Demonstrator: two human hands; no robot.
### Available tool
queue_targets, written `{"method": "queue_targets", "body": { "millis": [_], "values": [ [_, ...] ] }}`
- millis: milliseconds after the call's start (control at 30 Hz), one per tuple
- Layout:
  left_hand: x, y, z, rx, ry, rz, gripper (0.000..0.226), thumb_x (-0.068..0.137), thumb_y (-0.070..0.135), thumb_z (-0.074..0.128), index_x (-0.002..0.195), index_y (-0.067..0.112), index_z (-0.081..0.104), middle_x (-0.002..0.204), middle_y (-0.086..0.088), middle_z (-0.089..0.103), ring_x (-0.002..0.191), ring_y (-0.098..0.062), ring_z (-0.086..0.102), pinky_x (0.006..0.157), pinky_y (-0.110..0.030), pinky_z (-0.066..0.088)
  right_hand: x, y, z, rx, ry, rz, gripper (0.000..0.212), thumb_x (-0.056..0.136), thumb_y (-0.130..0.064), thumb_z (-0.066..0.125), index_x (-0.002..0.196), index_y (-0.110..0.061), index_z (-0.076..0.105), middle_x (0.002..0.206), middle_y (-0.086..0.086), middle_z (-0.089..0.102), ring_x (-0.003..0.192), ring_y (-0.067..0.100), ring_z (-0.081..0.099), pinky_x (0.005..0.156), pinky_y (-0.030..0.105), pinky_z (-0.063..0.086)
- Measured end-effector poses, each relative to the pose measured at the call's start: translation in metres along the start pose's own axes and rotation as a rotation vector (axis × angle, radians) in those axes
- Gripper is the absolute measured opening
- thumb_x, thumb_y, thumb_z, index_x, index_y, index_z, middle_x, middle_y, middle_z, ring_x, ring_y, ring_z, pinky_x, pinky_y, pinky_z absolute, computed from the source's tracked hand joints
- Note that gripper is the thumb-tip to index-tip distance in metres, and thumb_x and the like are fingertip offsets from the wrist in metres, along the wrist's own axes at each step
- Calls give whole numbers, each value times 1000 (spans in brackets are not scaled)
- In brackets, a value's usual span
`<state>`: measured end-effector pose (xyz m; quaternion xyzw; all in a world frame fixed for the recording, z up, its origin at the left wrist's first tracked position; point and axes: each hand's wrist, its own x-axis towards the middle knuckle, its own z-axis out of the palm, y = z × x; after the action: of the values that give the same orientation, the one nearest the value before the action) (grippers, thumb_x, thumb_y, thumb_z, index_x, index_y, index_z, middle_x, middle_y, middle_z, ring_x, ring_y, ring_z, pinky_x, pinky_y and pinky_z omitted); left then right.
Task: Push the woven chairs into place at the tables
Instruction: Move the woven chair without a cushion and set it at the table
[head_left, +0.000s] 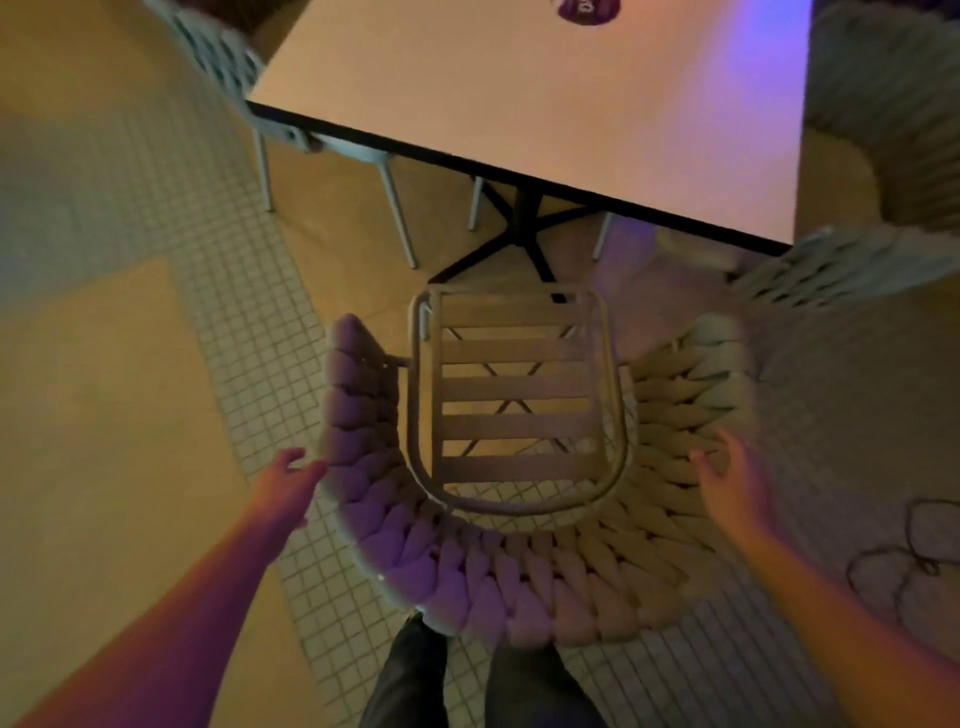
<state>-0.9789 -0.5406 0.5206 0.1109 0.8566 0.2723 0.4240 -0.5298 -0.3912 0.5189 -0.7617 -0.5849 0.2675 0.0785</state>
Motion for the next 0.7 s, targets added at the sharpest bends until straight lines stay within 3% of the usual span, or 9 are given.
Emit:
{"method": "queue_targets", "body": {
  "millis": [133, 233, 367, 467, 700],
  "values": [
    [37, 23, 9, 106, -55, 118, 51, 88, 23, 64, 135, 8, 48, 101, -15, 60, 72, -23, 54, 63, -35, 47, -7, -1, 13, -239, -23, -85, 51, 90, -25, 57, 136, -6, 46, 134, 19, 53, 124, 34, 47, 98, 45, 43],
    [50, 31, 20, 177, -47, 159, 51, 86, 24, 68, 129, 3, 50, 109, -21, 61, 95, -34, 62, 80, -50, 53, -7, 3, 16, -310, 54, -31, 58, 87, -21, 60, 139, -7, 42, 142, 20, 44, 131, 36, 40, 104, 48, 38],
    [61, 30, 34, 233, 19, 167, 51, 81, 27, 74, 117, 1, 51, 109, -24, 63, 99, -39, 62, 84, -52, 51, 7, 24, 10, -100, 153, 193, 68, 86, -13, 60, 146, -9, 29, 143, 24, 38, 128, 42, 40, 102, 50, 39],
    [66, 28, 39, 232, 64, 177, 47, 78, 27, 76, 110, 4, 51, 103, -22, 64, 92, -37, 62, 79, -48, 51, 13, 37, 6, 136, 88, 286, 62, 91, -14, 56, 146, -15, 27, 135, 20, 49, 119, 40, 51, 94, 48, 44],
    [76, 38, 30, 308, 109, 157, 36, 77, 23, 73, 102, 4, 55, 89, -15, 60, 82, -33, 57, 67, -38, 42, 11, 32, 6, 132, 16, 357, 54, 89, -16, 59, 138, -12, 36, 126, 22, 58, 107, 39, 58, 74, 37, 41]
  ]
}}
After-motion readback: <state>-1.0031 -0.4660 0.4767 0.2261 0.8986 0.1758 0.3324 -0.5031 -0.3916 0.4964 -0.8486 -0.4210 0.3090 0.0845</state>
